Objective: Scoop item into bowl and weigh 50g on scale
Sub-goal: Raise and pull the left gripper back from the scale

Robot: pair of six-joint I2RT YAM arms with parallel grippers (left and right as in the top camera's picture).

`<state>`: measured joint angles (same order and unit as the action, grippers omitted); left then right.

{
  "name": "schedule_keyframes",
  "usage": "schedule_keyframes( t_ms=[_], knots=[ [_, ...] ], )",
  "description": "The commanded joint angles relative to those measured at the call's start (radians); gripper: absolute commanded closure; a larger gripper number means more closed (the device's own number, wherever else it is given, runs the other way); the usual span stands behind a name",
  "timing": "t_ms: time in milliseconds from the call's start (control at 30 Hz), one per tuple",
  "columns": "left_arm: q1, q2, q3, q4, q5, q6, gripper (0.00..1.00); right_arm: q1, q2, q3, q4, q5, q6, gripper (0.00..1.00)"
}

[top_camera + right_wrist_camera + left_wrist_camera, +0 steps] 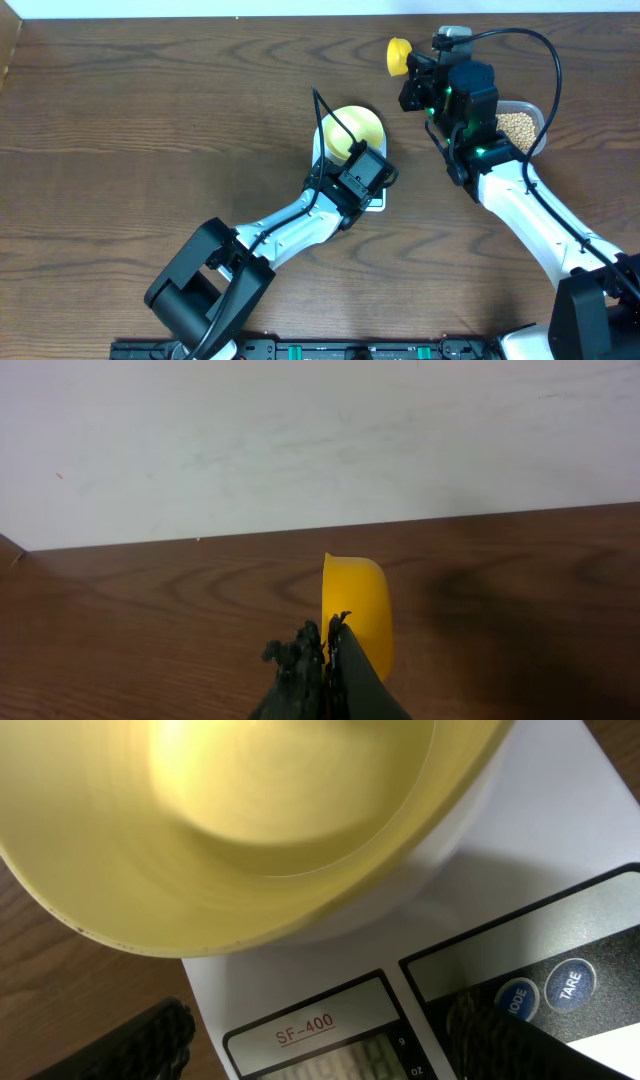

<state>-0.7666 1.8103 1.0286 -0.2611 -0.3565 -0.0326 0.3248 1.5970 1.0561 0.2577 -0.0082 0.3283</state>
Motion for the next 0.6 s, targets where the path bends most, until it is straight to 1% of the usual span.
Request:
schedule_keyframes(
  t_ms=[0, 133, 300, 567],
  knots=[
    [0.004, 0.024, -0.013, -0.002, 0.003, -0.004, 0.15, -0.009, 0.007, 0.017, 0.003, -0.002, -0.011, 0.99],
    [0.004, 0.010, -0.013, 0.019, -0.002, 0.031, 0.16, -0.009, 0.007, 0.017, 0.003, -0.002, -0.011, 0.99],
    [0.004, -0.043, -0.011, 0.026, 0.000, 0.032, 0.16, -0.009, 0.007, 0.017, -0.002, -0.002, -0.012, 0.99],
    [0.004, -0.204, -0.011, -0.033, 0.000, 0.029, 0.15, -0.009, 0.007, 0.017, -0.005, -0.002, -0.012, 0.99]
  ],
)
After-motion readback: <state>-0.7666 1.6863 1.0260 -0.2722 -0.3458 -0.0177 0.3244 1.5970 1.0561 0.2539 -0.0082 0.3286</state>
